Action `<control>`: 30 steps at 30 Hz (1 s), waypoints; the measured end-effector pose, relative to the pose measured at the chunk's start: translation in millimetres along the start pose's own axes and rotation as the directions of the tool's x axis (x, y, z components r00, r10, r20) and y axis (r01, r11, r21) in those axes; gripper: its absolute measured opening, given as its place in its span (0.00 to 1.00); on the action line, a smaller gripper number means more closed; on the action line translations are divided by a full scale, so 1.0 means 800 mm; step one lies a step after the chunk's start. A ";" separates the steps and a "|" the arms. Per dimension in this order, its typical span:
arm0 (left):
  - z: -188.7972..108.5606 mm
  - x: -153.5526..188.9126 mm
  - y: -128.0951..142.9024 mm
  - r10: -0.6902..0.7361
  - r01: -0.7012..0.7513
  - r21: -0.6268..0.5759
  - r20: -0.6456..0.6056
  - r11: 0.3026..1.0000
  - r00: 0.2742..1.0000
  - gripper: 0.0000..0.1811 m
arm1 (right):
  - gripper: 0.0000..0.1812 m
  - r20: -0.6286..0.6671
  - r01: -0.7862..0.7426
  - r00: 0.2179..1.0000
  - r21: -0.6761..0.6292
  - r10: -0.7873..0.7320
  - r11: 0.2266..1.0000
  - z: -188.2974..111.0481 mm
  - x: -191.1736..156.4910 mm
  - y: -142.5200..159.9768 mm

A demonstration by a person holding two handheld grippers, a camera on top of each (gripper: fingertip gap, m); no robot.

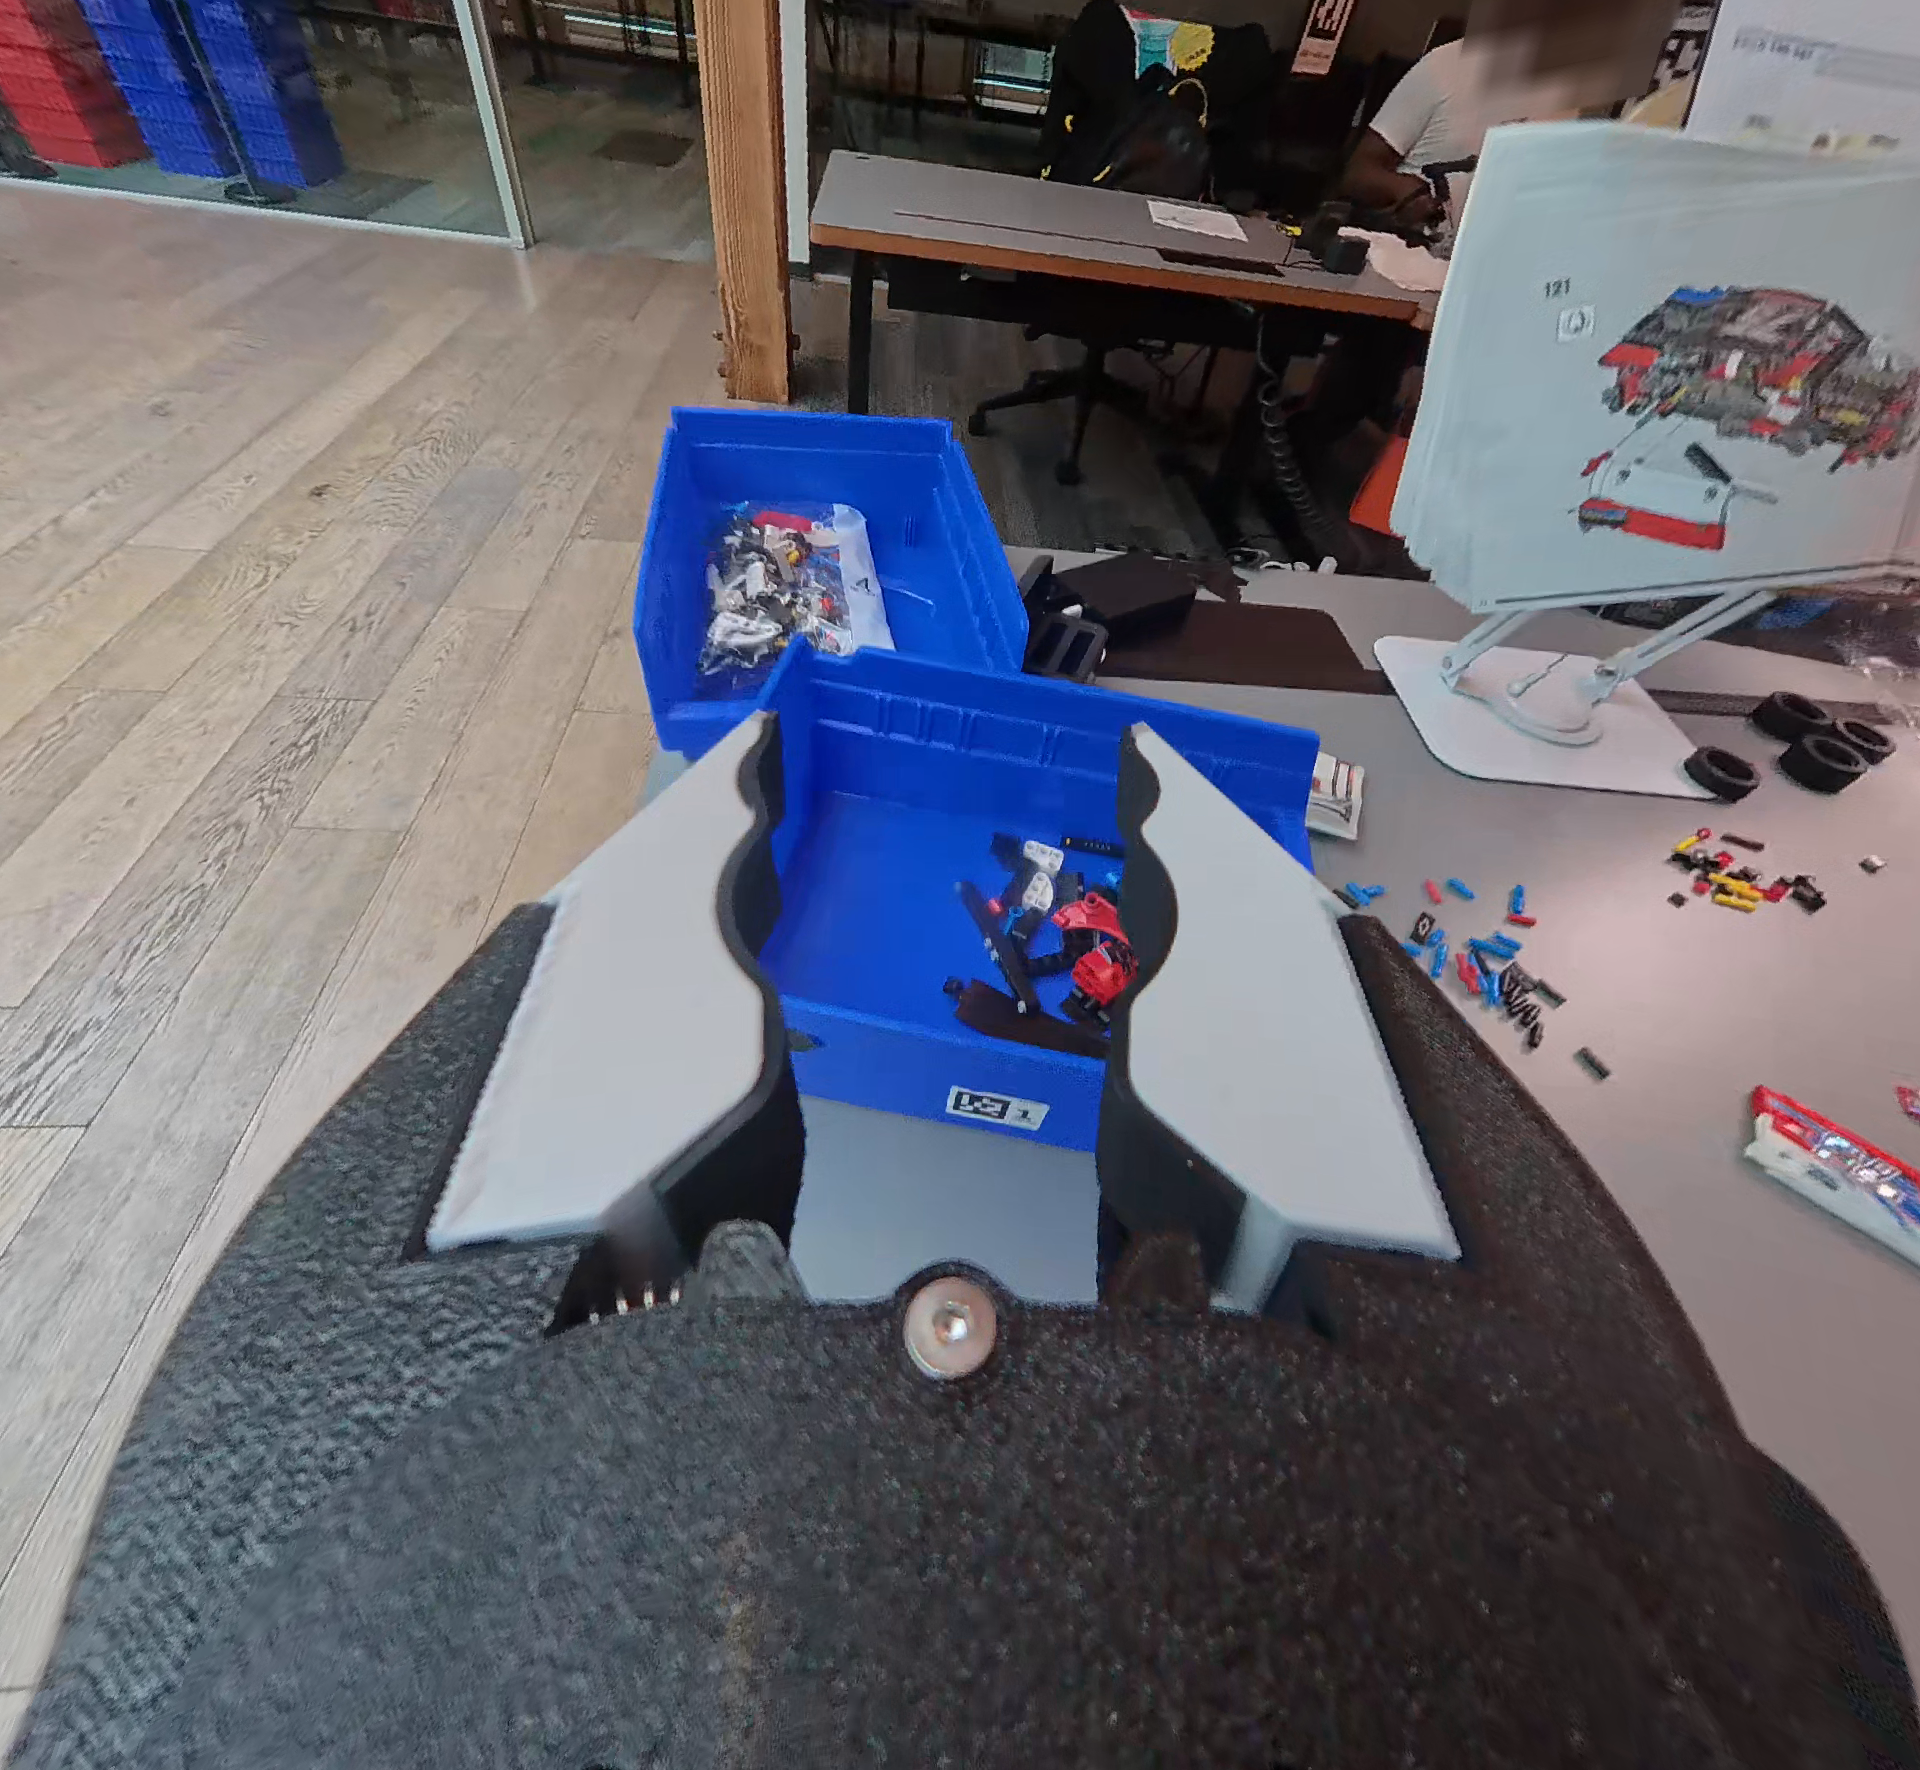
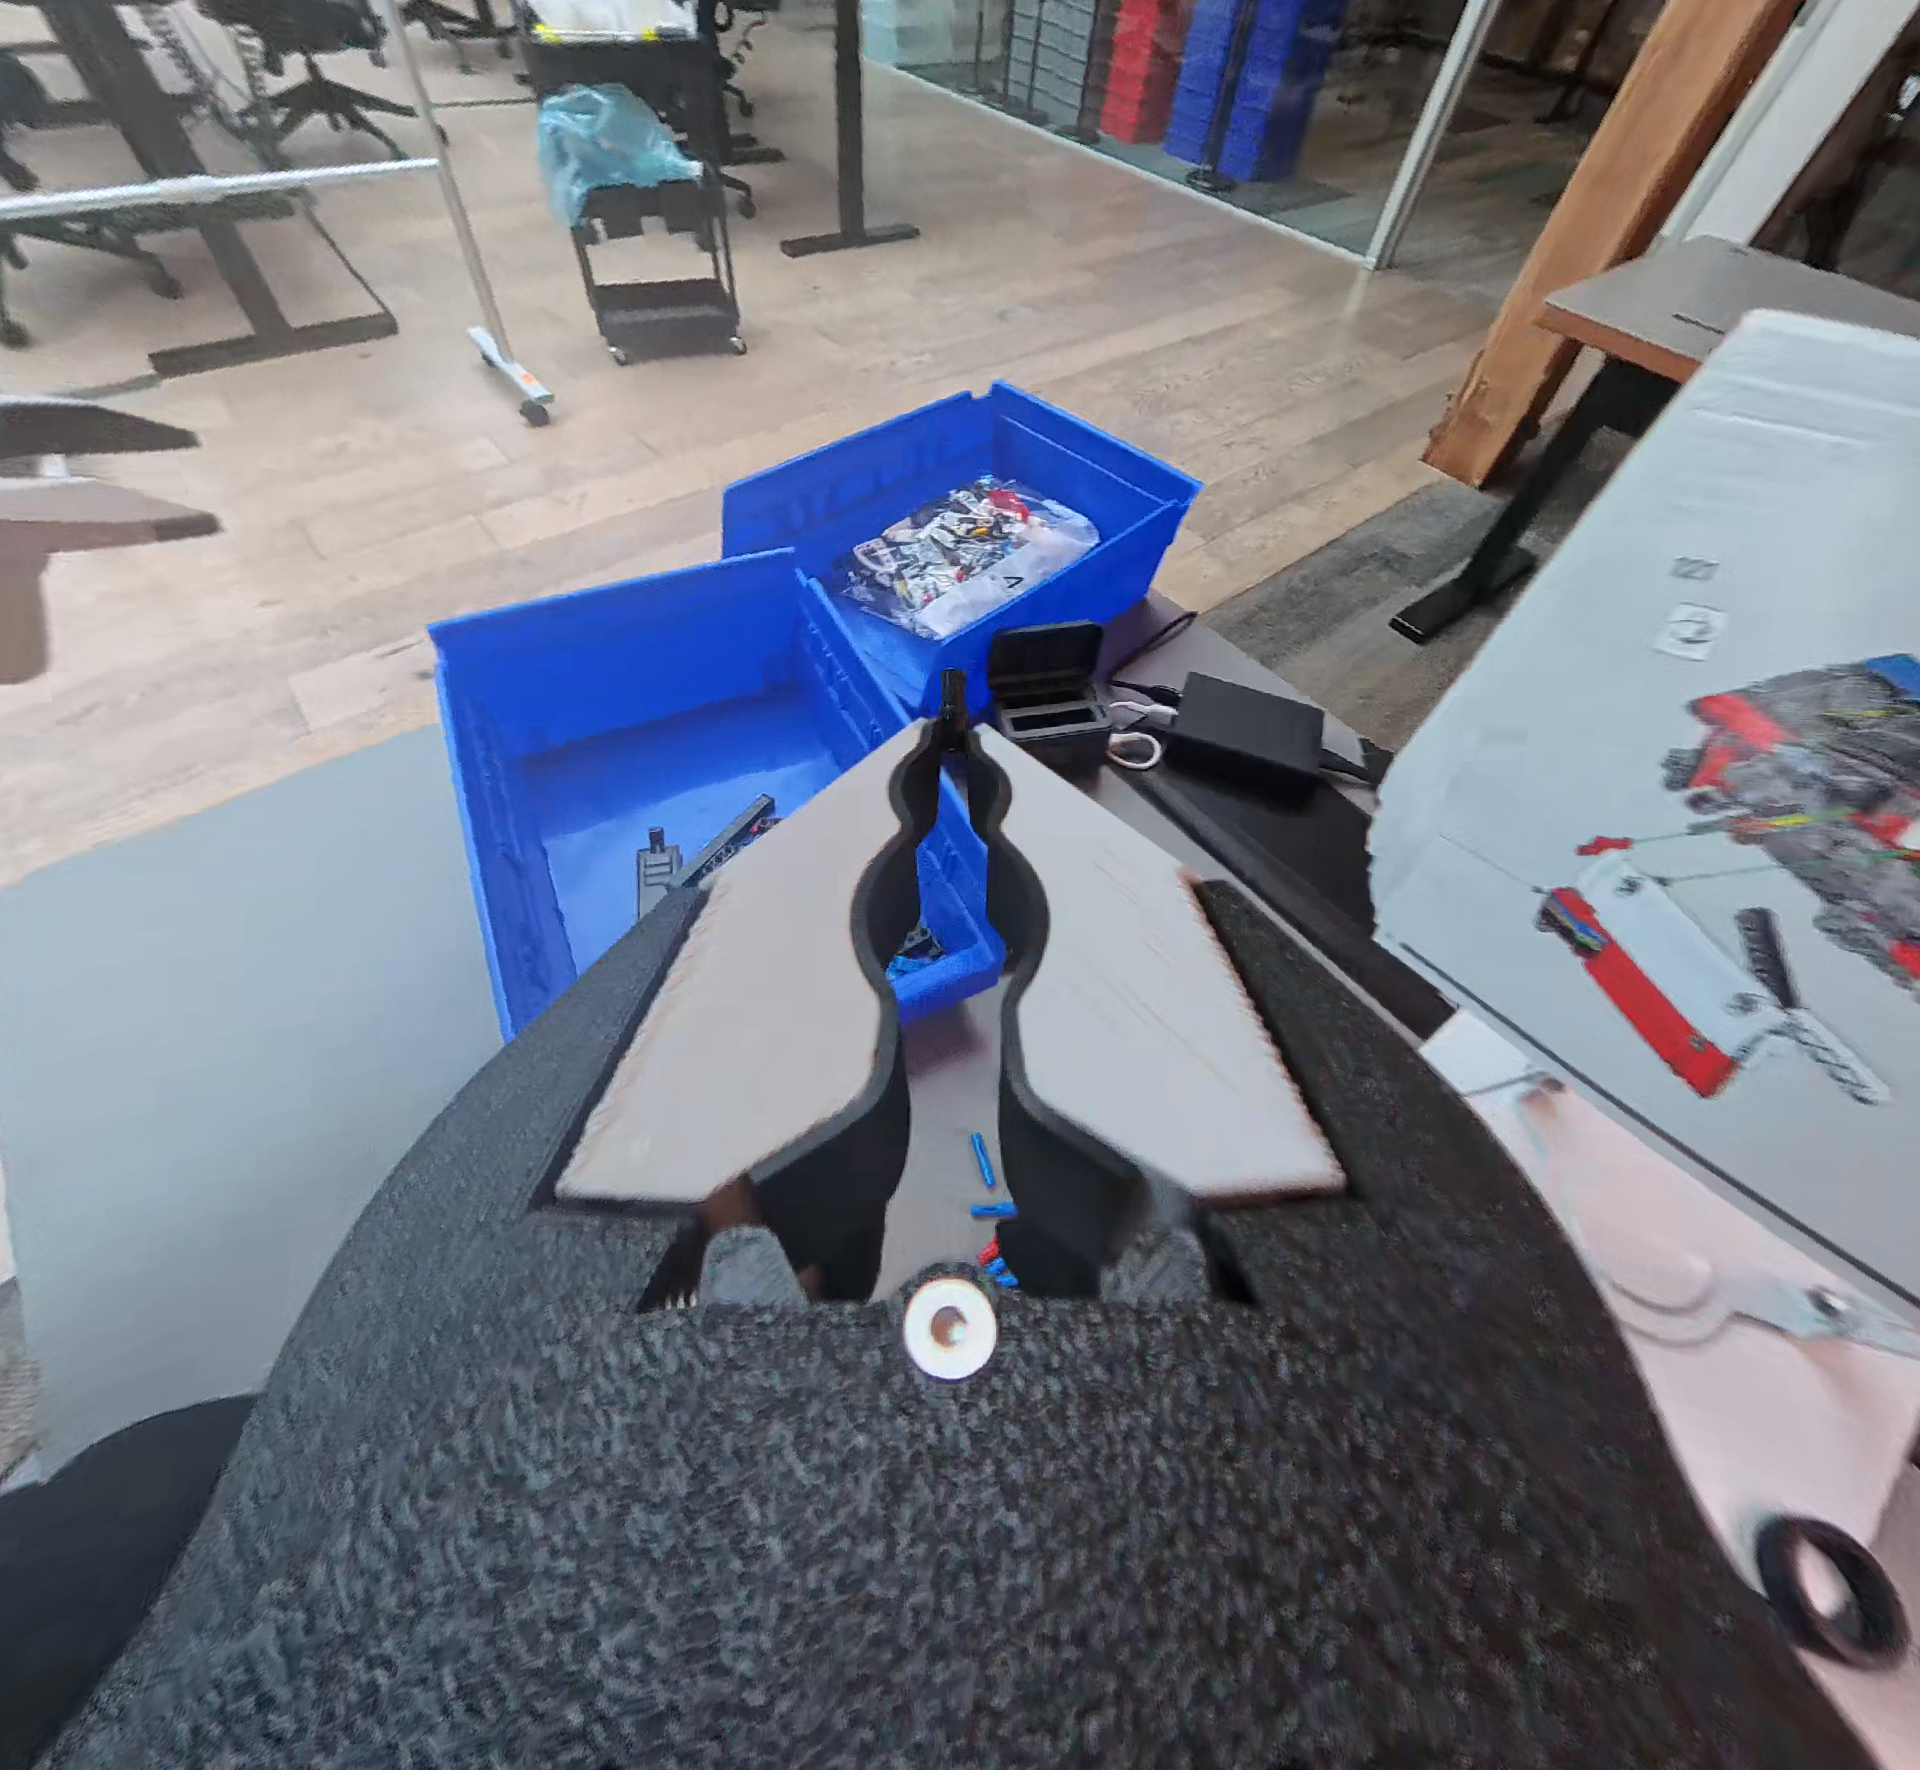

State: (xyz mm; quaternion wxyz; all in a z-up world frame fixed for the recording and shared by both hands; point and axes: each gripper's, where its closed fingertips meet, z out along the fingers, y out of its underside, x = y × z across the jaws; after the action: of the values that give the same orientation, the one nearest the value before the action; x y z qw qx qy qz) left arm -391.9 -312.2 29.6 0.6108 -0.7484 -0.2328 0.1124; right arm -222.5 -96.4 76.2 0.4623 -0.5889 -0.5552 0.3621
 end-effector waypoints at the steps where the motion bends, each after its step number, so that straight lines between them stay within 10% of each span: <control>1: 0.008 0.002 0.028 0.006 -0.005 0.010 -0.012 1.000 1.000 0.34 | 0.02 0.034 0.031 0.999 0.012 -0.031 0.999 0.007 -0.012 0.020; 8: 0.007 0.025 0.137 -0.096 0.104 0.162 -0.059 0.981 0.994 0.35 | 0.02 0.224 0.042 0.972 0.149 -0.075 0.988 -0.014 -0.053 0.164; 16: -0.162 0.142 0.207 -0.144 0.135 0.115 0.077 0.984 0.987 0.37 | 0.02 0.211 0.019 0.975 0.221 -0.067 0.975 -0.176 -0.062 0.243; 24: -0.280 0.262 0.187 0.028 -0.030 0.141 0.017 0.990 0.999 0.38 | 0.02 0.184 -0.060 0.983 0.256 0.013 0.965 -0.299 -0.080 0.253; 30: -0.273 0.298 0.186 0.091 -0.092 0.143 0.013 0.985 0.996 0.38 | 0.02 0.059 -0.011 0.998 0.259 -0.004 0.966 -0.354 -0.049 0.277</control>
State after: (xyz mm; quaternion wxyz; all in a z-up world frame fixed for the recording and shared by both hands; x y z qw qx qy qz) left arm -54.6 -406.3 -36.9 0.6565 -0.7121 -0.1911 0.1591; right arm 109.5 -165.8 -49.3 0.5179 -0.5134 -0.5156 0.4498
